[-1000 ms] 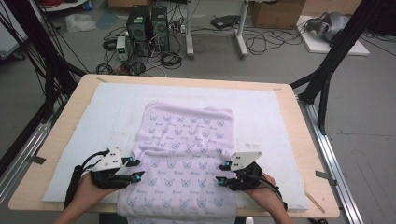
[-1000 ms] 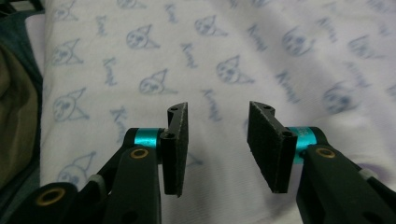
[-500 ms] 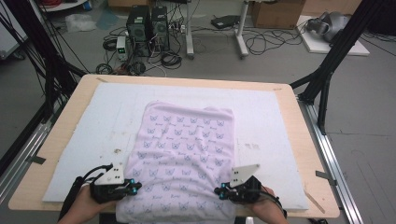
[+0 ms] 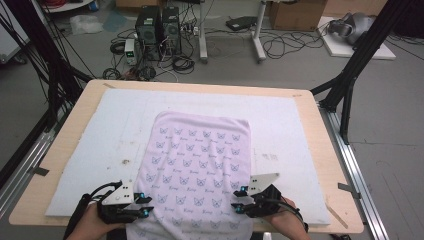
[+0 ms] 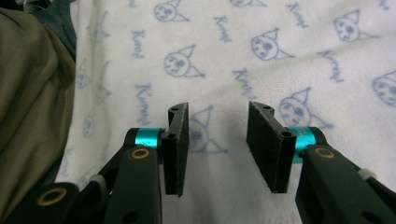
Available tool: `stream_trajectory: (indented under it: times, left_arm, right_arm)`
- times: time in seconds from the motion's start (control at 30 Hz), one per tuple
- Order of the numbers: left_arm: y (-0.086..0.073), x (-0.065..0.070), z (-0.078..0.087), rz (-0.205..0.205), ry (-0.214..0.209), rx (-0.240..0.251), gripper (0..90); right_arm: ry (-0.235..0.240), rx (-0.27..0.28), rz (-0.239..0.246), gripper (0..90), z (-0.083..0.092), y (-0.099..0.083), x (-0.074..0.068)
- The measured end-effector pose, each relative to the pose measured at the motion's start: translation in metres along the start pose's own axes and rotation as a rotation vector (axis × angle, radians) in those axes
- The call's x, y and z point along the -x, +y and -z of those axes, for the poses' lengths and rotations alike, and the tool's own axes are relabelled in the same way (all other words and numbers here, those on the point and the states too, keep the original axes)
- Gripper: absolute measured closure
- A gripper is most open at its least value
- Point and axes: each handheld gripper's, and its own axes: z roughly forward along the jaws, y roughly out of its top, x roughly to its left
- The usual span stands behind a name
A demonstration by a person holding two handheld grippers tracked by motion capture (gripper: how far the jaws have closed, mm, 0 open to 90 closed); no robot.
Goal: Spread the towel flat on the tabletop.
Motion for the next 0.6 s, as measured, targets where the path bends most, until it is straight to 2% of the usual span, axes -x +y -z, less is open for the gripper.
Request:
stream_trajectory:
  times: [0.07, 0.1, 0.17, 0.33, 0.4, 0.5, 0.6]
  left_arm:
    - [-0.002, 0.002, 0.003, -0.004, 0.009, -0.01, 86.4]
    - [-0.002, 0.003, 0.005, -0.007, 0.013, -0.014, 87.7]
    - [-0.004, 0.005, 0.007, -0.004, 0.013, -0.017, 88.1]
    - [-0.007, 0.012, 0.012, 0.005, -0.022, -0.011, 87.0]
    - [-0.007, 0.012, 0.013, 0.012, -0.029, -0.009, 80.3]
    - [-0.005, 0.007, 0.014, 0.024, -0.008, 0.01, 67.5]
    - [-0.001, -0.002, 0.016, 0.034, 0.019, 0.039, 62.0]
  right_arm:
    - [0.006, 0.01, -0.002, 58.2, -0.002, 0.0, 0.002]
    - [0.001, 0.01, 0.006, 57.8, -0.002, 0.001, 0.002]
    - [0.006, 0.002, 0.007, 57.5, -0.002, 0.003, 0.001]
    - [0.017, -0.001, -0.006, 59.2, -0.002, 0.0, 0.002]
    - [0.031, -0.011, -0.006, 59.6, 0.001, 0.0, 0.002]
    - [0.033, -0.003, -0.026, 57.4, 0.004, -0.001, 0.004]
    - [0.006, 0.014, -0.053, 54.3, 0.006, 0.001, 0.01]
